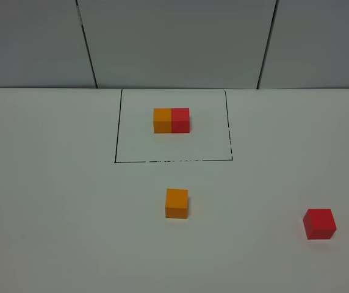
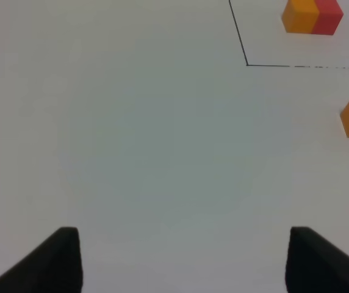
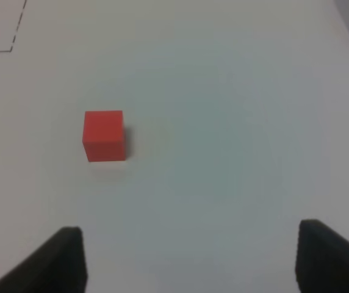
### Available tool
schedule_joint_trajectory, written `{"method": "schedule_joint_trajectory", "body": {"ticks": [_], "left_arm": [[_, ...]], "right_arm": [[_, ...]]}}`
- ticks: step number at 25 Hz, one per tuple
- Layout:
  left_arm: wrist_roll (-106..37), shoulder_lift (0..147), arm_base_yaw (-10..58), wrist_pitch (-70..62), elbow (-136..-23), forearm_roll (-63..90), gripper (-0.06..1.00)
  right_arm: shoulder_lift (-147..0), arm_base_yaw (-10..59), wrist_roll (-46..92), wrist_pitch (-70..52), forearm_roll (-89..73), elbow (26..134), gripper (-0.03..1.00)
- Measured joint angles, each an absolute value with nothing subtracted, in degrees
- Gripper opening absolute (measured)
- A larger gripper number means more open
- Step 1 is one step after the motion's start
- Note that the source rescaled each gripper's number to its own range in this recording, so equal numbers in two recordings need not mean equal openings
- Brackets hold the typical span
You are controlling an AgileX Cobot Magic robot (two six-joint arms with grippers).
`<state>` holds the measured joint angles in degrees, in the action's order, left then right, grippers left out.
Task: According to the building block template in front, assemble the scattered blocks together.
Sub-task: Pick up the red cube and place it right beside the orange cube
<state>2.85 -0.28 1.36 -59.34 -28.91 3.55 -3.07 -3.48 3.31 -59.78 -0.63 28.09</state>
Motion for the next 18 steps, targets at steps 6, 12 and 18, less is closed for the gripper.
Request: {"method": "schedule_joint_trajectory", "body": {"ticks": [6,12,18], "left_arm": [[2.85,-0.28,1.36,-59.34,-28.91,3.55,0.53],[2.85,-0.28,1.36,-59.34,-28.91,3.55,0.53],[2.85,-0.28,1.36,-59.34,-28.91,3.55,0.53]], "right_arm": [[-3.07,-3.48,3.31,-59.78,-0.63,28.09,0.46],[-3.07,-3.48,3.31,-59.78,-0.63,28.09,0.46],[-3.07,-3.48,3.31,-59.78,-0.63,28.09,0.46]]}}
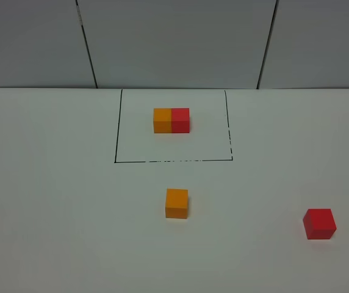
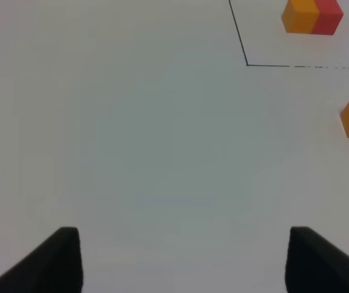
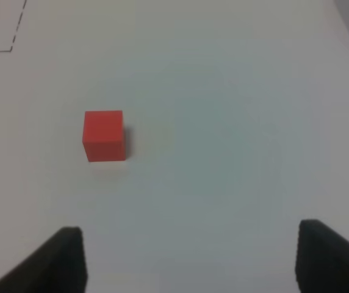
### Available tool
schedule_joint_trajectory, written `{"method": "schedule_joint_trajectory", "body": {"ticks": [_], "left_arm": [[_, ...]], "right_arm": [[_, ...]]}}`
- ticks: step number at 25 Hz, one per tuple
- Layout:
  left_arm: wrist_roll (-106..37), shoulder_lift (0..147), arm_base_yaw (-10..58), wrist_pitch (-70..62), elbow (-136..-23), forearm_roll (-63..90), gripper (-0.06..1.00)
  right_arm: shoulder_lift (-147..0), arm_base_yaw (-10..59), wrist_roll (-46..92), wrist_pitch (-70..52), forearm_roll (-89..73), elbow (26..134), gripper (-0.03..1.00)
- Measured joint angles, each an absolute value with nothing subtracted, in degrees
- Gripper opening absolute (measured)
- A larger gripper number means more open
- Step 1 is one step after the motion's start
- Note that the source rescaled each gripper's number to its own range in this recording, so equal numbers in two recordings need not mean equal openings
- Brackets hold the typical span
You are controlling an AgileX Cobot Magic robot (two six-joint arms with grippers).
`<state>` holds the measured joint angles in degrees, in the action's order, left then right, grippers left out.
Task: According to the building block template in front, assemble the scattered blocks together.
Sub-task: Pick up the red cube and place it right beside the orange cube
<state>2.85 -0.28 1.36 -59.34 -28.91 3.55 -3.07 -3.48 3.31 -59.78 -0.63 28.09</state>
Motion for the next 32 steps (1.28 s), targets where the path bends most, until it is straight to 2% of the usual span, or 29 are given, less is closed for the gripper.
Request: {"method": "schedule_joint_trajectory", "body": {"ticks": [17,19,22,24,32], "left_arm": [[2.85,-0.28,1.36,-59.34,-28.91,3.55,0.53],[2.85,-0.28,1.36,-59.34,-28.91,3.55,0.53],[2.85,-0.28,1.36,-59.34,-28.91,3.55,0.53],[2.85,-0.28,1.36,-59.34,-28.91,3.55,0.53],[2.85,-0.28,1.36,-59.34,-28.91,3.55,0.53]], "right_arm": [[-3.07,-3.48,3.31,-59.78,-0.69,28.09,0.47],[-3.13,-3.48,3.31,-59.78,-0.69,28.14,0.56],[-5.40,-3.48,3.22,-59.67,-1.06,29.87,0.87],[-8.81,-3.48,2.04,-59.61,-2.09,32.08,0.97],[-34.75,-3.48,1.48,-58.45,-6.45,40.99,1.00]]}}
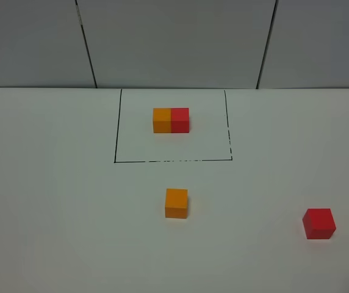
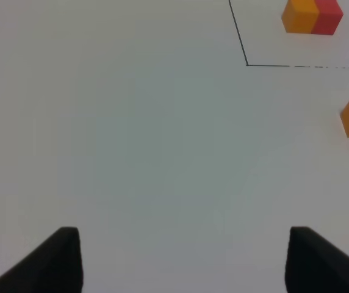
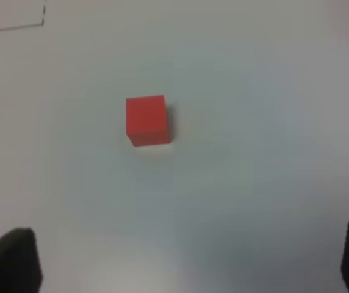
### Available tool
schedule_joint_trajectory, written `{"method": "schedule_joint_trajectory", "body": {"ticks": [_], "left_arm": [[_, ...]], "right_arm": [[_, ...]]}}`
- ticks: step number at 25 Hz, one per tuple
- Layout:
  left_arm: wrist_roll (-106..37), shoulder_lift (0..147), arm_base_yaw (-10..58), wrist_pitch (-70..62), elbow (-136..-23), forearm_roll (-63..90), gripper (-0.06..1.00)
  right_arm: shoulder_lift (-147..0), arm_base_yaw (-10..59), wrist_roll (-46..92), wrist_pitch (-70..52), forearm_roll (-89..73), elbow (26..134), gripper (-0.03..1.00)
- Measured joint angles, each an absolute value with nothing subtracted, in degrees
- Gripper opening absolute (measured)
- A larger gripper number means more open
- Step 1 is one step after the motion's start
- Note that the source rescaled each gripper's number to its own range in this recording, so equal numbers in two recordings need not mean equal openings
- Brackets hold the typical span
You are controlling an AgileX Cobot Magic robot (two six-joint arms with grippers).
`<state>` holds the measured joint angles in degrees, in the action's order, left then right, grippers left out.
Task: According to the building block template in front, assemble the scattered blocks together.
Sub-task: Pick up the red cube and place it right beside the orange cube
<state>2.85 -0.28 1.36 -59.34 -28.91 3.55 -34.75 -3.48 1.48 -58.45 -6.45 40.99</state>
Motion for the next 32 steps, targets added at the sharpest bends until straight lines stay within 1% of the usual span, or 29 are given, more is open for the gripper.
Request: {"method": "schedule_joint_trajectory", "body": {"ticks": [8,12,20,27,32], "left_arm": [[2.85,-0.28,1.36,-59.34,-28.91,3.55,0.53],[2.85,-0.28,1.36,-59.34,-28.91,3.55,0.53],[2.85,-0.28,1.36,-59.34,-28.91,3.55,0.53],[2.85,-0.28,1.36,-59.34,-28.91,3.55,0.53],[2.85,-0.28,1.36,-59.34,-28.91,3.55,0.53]], "right_arm": [[-67.71,-3.48,1.82,-54.69,-6.63,47.45,1.00],[-78.74,-2.41,1.82,-52.16,-6.36,49.90,1.00],[-86.91,6.87,1.46,-42.79,-5.49,50.42,1.00],[-93.53,10.37,0.00,-42.37,-5.39,55.72,1.00],[-96.43,11.37,-1.87,-42.55,-5.11,56.58,1.00]]}}
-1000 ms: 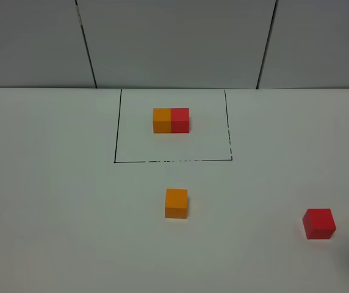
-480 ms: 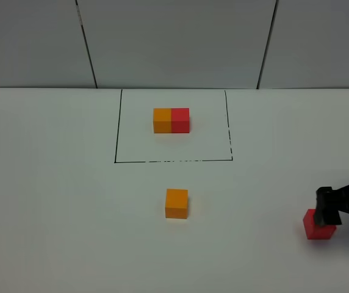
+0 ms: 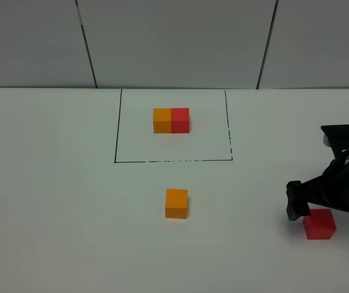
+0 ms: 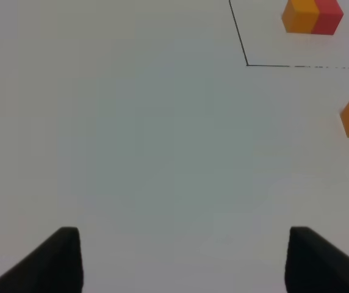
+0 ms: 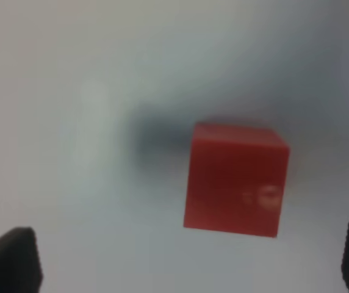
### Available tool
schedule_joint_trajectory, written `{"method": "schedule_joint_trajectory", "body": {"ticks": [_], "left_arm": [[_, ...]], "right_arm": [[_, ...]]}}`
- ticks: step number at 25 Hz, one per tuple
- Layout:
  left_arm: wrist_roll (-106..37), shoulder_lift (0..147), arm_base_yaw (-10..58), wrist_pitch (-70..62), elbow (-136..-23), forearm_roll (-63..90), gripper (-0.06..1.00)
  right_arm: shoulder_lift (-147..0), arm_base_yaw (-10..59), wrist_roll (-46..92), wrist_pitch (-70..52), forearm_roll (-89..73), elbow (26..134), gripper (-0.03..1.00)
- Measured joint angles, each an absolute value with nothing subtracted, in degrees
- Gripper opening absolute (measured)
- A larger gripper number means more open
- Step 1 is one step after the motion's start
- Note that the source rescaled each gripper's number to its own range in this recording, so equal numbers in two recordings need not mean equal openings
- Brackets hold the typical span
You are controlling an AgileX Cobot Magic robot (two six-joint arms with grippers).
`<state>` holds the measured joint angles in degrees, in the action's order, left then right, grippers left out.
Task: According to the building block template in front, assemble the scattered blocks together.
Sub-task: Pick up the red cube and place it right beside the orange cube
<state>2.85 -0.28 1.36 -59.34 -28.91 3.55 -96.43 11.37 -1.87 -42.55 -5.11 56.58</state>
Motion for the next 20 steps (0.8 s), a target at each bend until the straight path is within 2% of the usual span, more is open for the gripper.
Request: {"method": "schedule_joint_trajectory", "body": {"ticks": [20], "left_arm": [[2.85,-0.28,1.36,-59.34,-28.91,3.55,0.53]], "right_arm": [[-104.41,11.36,-4.08,-36.77,-3.14,56.02,1.00]]}}
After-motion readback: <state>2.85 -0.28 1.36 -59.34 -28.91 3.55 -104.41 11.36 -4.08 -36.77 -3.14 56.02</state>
